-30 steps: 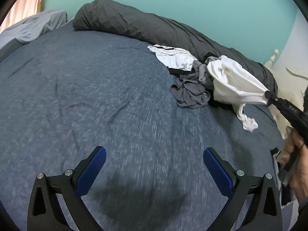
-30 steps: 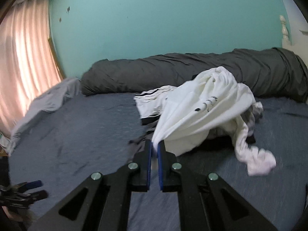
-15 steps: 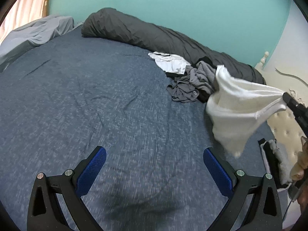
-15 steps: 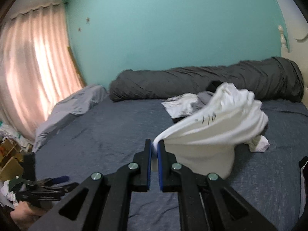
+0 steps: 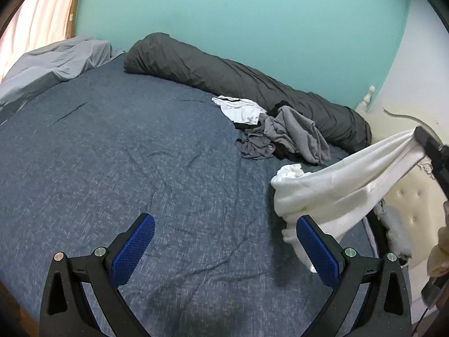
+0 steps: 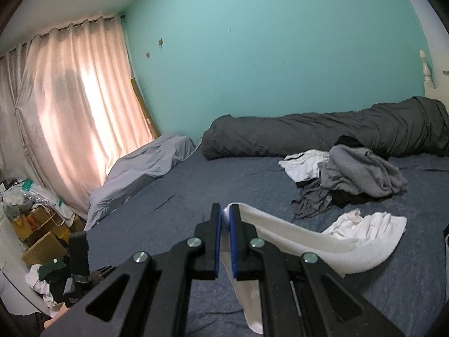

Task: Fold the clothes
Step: 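Lift the white shirt out of the pile with the right tool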

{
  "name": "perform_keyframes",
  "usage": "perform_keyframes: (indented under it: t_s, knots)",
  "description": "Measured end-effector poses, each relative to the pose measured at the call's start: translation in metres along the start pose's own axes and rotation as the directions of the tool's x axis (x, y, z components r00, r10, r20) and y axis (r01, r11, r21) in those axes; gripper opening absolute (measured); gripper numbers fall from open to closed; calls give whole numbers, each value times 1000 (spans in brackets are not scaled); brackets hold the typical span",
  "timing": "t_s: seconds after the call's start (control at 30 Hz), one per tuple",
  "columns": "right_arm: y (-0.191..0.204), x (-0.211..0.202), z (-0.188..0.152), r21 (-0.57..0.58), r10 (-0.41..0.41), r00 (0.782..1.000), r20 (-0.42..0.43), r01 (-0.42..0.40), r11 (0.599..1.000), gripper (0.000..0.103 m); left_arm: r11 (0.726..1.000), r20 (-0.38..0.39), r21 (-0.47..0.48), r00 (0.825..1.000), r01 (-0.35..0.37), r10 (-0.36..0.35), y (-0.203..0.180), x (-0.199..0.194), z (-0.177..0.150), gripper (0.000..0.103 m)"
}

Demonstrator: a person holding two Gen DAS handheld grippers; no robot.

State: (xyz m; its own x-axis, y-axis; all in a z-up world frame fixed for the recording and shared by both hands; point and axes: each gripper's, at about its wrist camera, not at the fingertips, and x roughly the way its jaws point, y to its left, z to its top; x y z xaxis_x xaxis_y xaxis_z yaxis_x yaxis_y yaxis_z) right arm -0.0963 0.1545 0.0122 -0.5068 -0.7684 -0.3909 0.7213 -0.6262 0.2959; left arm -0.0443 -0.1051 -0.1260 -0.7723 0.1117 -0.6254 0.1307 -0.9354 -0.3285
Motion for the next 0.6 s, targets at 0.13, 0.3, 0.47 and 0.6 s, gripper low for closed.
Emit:
perform_keyframes:
  t_s: [0.13, 0.3, 0.47, 0.6]
  knots:
    - [-7, 0, -22, 30, -47, 998, -51, 49, 998, 5, 1000, -14, -4, 1000, 20, -20, 5, -2, -14, 103]
    - [-37, 24, -60, 48, -137, 979, -150, 146, 988, 6, 999, -44, -9, 998, 33, -33, 11, 14, -35, 103]
    - [-81, 54, -116, 129, -156, 963, -222, 187, 974, 9, 998, -70, -1, 996, 59, -59, 11, 50, -57, 103]
    - [-117, 70, -159, 211, -157, 959, -236, 209, 955, 9, 998, -82, -6, 995, 64, -64, 10, 86, -76, 103]
